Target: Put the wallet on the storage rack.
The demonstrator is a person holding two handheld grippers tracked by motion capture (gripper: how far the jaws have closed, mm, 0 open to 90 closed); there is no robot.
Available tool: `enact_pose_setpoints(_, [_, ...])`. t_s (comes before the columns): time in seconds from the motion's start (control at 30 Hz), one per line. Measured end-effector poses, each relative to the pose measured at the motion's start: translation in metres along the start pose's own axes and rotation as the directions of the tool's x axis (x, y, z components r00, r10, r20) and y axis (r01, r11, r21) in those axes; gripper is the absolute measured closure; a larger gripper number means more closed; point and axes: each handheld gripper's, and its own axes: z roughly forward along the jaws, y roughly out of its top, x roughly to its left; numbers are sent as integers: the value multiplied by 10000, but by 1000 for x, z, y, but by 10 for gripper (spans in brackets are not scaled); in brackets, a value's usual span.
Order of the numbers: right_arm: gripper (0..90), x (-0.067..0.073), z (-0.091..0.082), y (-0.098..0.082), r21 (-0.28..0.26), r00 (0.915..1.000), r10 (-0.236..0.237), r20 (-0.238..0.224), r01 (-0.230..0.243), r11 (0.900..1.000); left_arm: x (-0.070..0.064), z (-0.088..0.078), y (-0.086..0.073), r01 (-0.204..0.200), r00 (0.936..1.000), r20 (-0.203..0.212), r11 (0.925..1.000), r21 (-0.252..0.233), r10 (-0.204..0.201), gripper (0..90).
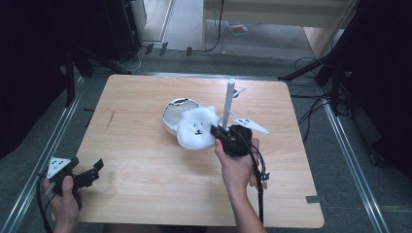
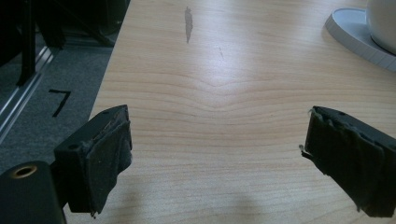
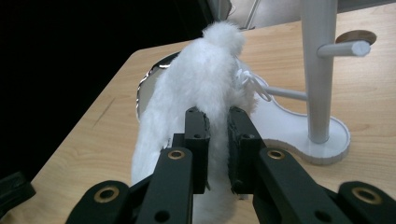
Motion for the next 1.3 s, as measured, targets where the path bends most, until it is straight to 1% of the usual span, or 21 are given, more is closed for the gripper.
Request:
enact_pose_setpoints(0.03, [817, 0, 0, 0, 0, 10000, 0, 0, 0, 10000, 0, 0, 0, 0, 10000, 0, 10000, 0, 0, 79])
enact_pose_setpoints(0.07, [817, 1, 3, 2, -43, 9999, 95, 88, -94, 9999, 0, 0, 0, -3, 10000, 5, 10000, -4, 3, 79])
enact_pose_setpoints(0.17, [816, 1, 6, 4, -124, 9998, 104, 151, -102, 9999, 0, 0, 0, 10, 10000, 10, 10000, -10, -10, 79])
enact_pose_setpoints(0.33, [816, 2, 15, 7, -324, 9985, 152, 530, -134, 9994, 0, 0, 0, 9, 10000, 18, 10000, -8, -9, 79])
enact_pose_setpoints(0.37, [816, 2, 15, 7, -324, 9985, 152, 530, -134, 9994, 0, 0, 0, 9, 10000, 18, 10000, -8, -9, 79])
enact_pose_setpoints(0.43, [817, 3, 18, 8, -343, 9981, 136, 594, -116, 9993, 0, 0, 0, 18, 10000, 18, 10000, 14, -18, 79])
enact_pose_setpoints(0.53, [817, 8, 26, 9, -313, 9961, -8, 884, 35, 9995, 0, 0, 0, 12, 10000, 23, 10000, 24, -12, 79])
enact_pose_setpoints(0.57, [817, 8, 26, 9, -313, 9961, -8, 884, 35, 9995, 0, 0, 0, 12, 10000, 23, 10000, 24, -12, 79])
enact_pose_setpoints(0.6, [817, 9, 30, 9, -324, 9940, -107, 1089, 143, 9994, 0, 0, 0, 22, 10000, 29, 10000, 21, -22, 79])
enact_pose_setpoints(0.63, [817, 9, 30, 9, -324, 9940, -107, 1089, 143, 9994, 0, 0, 0, 22, 10000, 29, 10000, 21, -22, 80])
enact_pose_setpoints(0.67, [817, 11, 33, 10, -318, 9906, -197, 1351, 242, 9992, 0, 0, 0, 23, 10000, 41, 10000, 13, -23, 79])
enact_pose_setpoints(0.7, [817, 11, 33, 10, -318, 9906, -197, 1351, 242, 9992, 0, 0, 0, 23, 10000, 41, 10000, 13, -23, 79])
enact_pose_setpoints(0.73, [817, 13, 35, 11, -274, 9865, -179, 1629, 227, 9994, 0, 0, 0, 23, 10000, 44, 10000, 15, -24, 79])
enact_pose_setpoints(0.8, [817, 14, 38, 12, -286, 9833, -175, 1810, 230, 9993, 1, 0, 0, 22, 10000, 39, 10000, 36, -22, 79])
enact_pose_setpoints(0.9, [816, 16, 42, 12, -247, 9850, -81, 1721, 125, 9996, 1, 0, 0, 34, 10000, 40, 10000, 32, -34, 79])
enact_pose_setpoints(0.97, [815, 17, 46, 12, -196, 9852, -113, 1711, 149, 9997, 1, 0, 0, 31, 10000, 50, 10000, 16, -31, 79])
enact_pose_setpoints(1.07, [811, 18, 50, 10, -155, 9853, 46, 1706, -19, 9999, 1, 0, 0, 39, 10000, 46, 10000, 29, -39, 80])
enact_pose_setpoints(1.17, [807, 17, 54, 9, -126, 9868, 86, 1620, -67, 9999, 1, 0, 0, 39, 10000, 49, 10000, 11, -39, 79])
enact_pose_setpoints(1.23, [800, 19, 58, 8, -94, 9857, 100, 1684, -85, 9999, 1, 0, 0, 53, 10000, 48, 10000, 13, -53, 79])
enact_pose_setpoints(1.3, [783, 19, 60, 8, -151, 9873, 133, 1582, -111, 9998, 1, 0, 0, 34, 10000, 44, 10000, 33, -34, 79])
